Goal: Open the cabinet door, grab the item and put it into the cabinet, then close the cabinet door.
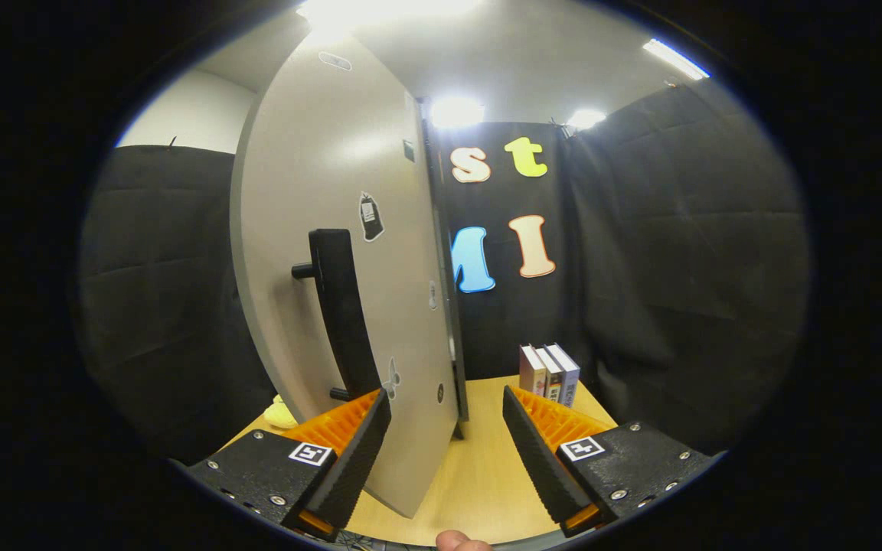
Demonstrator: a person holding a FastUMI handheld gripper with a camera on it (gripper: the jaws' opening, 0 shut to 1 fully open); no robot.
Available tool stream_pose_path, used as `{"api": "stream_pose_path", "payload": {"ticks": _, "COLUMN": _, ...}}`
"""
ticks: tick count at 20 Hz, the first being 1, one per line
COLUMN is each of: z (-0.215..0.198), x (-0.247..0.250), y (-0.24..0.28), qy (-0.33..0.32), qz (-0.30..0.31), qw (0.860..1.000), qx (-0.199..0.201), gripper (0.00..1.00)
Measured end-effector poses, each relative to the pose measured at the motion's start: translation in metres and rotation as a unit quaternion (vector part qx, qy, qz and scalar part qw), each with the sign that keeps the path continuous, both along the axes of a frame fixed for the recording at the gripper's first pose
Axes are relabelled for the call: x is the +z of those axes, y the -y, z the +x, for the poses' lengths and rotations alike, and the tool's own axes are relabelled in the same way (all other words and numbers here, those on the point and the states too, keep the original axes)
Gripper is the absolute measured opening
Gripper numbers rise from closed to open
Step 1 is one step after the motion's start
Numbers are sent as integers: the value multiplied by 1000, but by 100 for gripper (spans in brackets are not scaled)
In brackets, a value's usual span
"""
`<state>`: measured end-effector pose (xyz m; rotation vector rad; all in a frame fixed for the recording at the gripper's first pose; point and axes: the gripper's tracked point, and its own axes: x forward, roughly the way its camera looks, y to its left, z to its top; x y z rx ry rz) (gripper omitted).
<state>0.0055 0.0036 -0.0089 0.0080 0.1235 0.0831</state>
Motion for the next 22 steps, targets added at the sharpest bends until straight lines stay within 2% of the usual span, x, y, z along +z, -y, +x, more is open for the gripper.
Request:
{"api": "stream_pose_path", "payload": {"ticks": 10, "z": 32, "x": -15, "y": -110, "qy": 2, "qz": 17, "qw": 1000, "qx": 16, "gripper": 93}}
{"api": "stream_pose_path", "payload": {"ticks": 13, "z": 32, "x": -15, "y": -127, "qy": 15, "qz": 6, "qw": 1000, "qx": 4, "gripper": 93}}
{"api": "stream_pose_path", "payload": {"ticks": 18, "z": 32, "x": -23, "y": -149, "qy": 16, "qz": -17, "qw": 1000, "qx": 7, "gripper": 94}}
{"api": "stream_pose_path", "payload": {"ticks": 22, "z": 35, "x": -24, "y": -161, "qy": 9, "qz": -3, "qw": 1000, "qx": 16, "gripper": 94}}
